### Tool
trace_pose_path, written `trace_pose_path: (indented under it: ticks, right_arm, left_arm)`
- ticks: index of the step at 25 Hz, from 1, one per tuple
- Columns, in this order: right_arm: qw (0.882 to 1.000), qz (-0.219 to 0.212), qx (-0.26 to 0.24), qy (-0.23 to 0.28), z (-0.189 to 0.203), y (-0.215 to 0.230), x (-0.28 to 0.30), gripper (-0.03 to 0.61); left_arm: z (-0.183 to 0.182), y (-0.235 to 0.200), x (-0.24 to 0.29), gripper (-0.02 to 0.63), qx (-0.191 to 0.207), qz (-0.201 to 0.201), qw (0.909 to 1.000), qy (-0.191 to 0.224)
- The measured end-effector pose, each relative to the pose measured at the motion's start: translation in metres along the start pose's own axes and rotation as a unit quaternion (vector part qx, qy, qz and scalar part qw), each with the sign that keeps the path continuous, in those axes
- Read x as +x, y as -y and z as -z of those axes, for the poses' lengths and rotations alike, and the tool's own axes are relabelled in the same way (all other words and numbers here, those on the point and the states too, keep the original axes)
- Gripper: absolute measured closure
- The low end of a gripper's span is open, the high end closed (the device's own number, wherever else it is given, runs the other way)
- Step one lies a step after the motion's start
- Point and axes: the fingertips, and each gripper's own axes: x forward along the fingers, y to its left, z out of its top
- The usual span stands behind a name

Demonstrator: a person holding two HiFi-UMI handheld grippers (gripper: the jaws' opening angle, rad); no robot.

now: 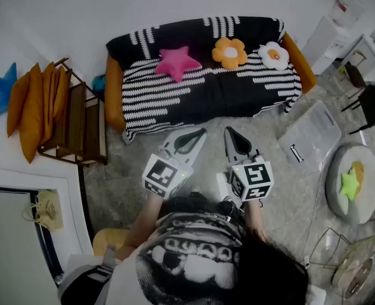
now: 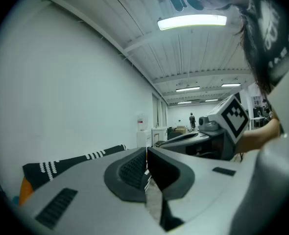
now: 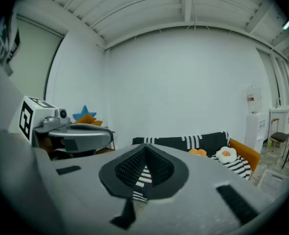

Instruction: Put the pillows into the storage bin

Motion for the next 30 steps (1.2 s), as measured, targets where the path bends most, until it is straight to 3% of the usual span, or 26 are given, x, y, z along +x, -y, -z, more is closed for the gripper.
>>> trace_pose_path:
  ticks: [9, 15, 23, 30]
  right_arm:
    - [1.0, 0.023, 0.005, -0.01, 0.011, -0.003, 0.006, 0.577]
    - [0.998, 0.06, 0.004, -0.021, 0.022, 0.024, -0.003, 0.577]
    - [0.994, 0.097, 0.028, -0.043, 0.046, 0.101, -0.006, 0.577]
    - [0.994, 0.099, 0.029, -0.036, 0.037, 0.224, 0.015, 0.577]
  left_arm:
    - [0.007, -0.017, -0.002, 0.607, -0.022, 0.015, 0.9996, 0.01]
    - [0.014, -0.007, 0.027, 0.607, -0.052, 0.053, 0.9973, 0.0]
    - [0.028, 0.009, 0.104, 0.607, -0.051, 0.097, 0.9937, -0.026]
    - [0.023, 0.01, 0.219, 0.607, -0.032, 0.092, 0.9945, -0.037]
